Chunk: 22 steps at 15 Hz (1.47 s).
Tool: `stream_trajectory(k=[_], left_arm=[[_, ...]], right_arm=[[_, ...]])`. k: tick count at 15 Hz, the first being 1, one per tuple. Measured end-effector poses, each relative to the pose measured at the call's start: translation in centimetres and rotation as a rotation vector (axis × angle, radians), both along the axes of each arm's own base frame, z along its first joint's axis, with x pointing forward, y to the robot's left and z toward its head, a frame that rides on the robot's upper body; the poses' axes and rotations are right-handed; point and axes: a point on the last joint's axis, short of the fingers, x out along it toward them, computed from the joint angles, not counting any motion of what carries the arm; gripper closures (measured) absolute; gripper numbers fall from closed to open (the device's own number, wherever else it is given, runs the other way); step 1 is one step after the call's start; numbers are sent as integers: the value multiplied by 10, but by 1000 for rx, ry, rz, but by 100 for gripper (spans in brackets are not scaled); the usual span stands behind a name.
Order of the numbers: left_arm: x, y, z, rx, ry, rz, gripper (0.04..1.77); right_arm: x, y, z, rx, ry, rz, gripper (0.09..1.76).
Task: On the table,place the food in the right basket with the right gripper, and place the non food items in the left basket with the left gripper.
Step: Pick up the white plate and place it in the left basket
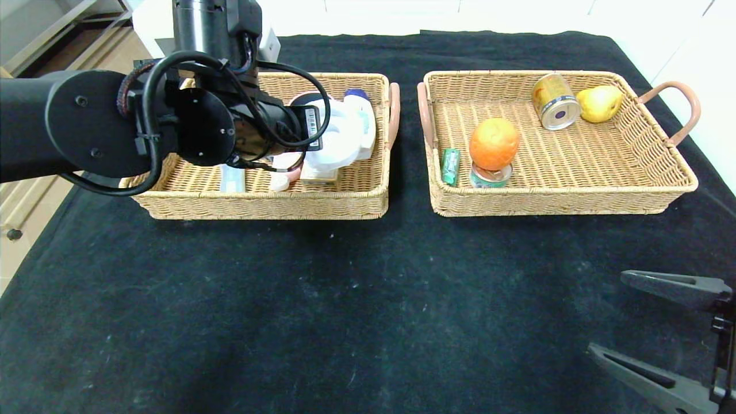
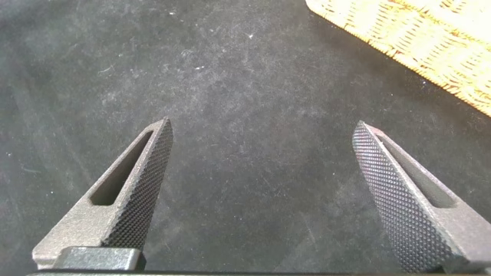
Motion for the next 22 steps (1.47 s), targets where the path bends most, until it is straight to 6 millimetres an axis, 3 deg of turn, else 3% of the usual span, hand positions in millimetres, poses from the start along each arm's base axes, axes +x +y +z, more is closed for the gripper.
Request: stream_trajectory(k=[4,9,17,22], left_arm=[[2,-1,-1,2,2,0,95],[1,-1,-2,5,6,3,55],[-10,-2,-7,23,33,-9,26],[-47,1,-15,43,73,-52,18]], right_arm=[[0,0,0,0,-2,1,14],[-1,0,0,0,-2,1,14],[-2,-1,2,6,-14,-4,14],[-1,-3,4,12,-17,-19,14]])
